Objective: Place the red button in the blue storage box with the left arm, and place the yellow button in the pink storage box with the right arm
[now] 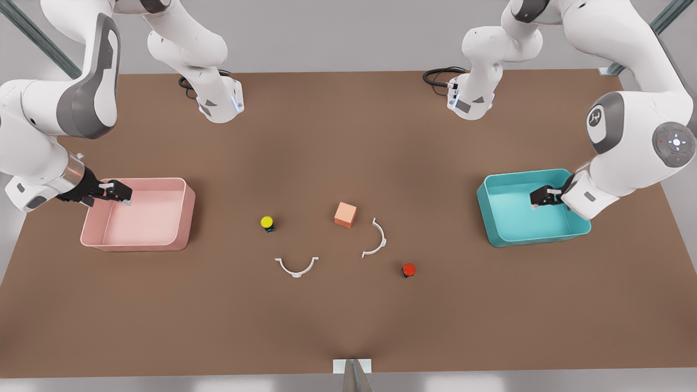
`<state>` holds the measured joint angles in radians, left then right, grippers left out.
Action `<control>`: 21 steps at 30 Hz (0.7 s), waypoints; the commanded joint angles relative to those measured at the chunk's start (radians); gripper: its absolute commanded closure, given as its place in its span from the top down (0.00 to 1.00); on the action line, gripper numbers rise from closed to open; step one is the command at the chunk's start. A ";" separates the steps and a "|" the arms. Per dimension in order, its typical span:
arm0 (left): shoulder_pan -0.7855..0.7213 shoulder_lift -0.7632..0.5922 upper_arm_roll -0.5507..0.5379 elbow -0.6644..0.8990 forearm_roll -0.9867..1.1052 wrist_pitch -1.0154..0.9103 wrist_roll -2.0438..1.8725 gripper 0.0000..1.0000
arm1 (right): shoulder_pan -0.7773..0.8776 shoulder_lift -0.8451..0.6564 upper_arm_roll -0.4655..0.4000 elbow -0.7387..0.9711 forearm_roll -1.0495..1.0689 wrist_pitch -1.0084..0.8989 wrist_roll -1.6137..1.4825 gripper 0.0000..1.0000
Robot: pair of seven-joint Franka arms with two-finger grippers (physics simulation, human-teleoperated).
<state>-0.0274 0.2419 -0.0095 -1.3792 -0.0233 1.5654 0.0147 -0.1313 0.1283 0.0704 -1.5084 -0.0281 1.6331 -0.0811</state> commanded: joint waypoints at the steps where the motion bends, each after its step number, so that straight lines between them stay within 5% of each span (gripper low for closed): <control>1: 0.006 0.002 -0.001 0.002 0.005 0.038 0.005 1.00 | -0.001 -0.001 0.000 0.000 0.000 0.010 -0.046 1.00; 7: -0.180 0.143 -0.004 -0.004 0.003 0.223 -0.317 1.00 | 0.009 0.017 0.017 0.000 0.011 0.048 -0.034 1.00; 11: -0.290 0.300 -0.004 -0.001 0.006 0.465 -0.668 1.00 | 0.035 0.218 0.114 0.047 0.054 0.244 -0.014 1.00; 16: -0.381 0.442 -0.004 0.026 0.010 0.657 -0.906 1.00 | 0.225 0.392 0.118 0.082 -0.087 0.360 0.313 1.00; 21: -0.405 0.559 -0.004 0.075 0.008 0.745 -0.947 1.00 | 0.256 0.392 0.167 -0.079 -0.082 0.358 0.463 1.00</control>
<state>-0.4314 0.7895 -0.0138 -1.3064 -0.0165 2.1658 -0.4527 0.1191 0.5264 0.2328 -1.5656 -0.0967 1.9386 0.0469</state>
